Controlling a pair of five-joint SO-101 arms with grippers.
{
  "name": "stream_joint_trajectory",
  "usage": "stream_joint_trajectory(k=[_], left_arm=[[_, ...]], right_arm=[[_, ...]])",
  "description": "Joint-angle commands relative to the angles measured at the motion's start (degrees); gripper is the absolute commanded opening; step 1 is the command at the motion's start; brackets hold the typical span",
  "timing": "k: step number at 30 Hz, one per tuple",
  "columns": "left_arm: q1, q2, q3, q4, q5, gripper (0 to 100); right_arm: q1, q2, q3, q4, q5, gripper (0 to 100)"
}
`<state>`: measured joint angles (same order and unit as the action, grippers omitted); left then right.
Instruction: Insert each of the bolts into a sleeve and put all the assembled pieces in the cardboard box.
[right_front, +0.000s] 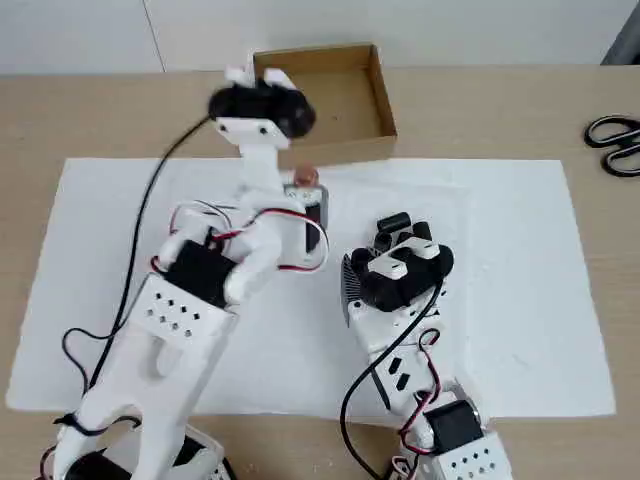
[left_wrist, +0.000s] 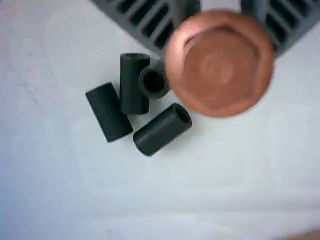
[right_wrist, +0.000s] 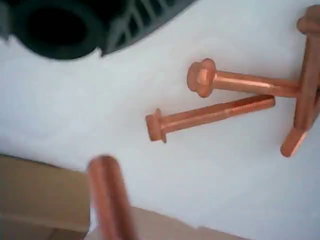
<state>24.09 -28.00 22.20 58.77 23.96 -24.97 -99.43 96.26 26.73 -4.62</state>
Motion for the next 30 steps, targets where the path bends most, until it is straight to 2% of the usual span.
stream_joint_trajectory(k=[1,10,15,30], left_arm=[[0.35,-2.37,0.48,-1.58,0.35,1],[0.44,-8.18,-1.01,3.69,0.44,1],[4.48,-11.78,-0.84,6.95,0.35,1],[5.80,-11.69,-0.84,8.44,-1.49,1]], right_arm=[[-0.48,-0.40,0.35,-1.63,-0.70,0.4],[-0.75,-0.13,0.44,-1.54,-0.70,0.4],[-0.75,-0.13,0.44,-1.54,-0.70,0.4],[-4.97,-0.40,0.44,-1.19,-0.44,0.4]])
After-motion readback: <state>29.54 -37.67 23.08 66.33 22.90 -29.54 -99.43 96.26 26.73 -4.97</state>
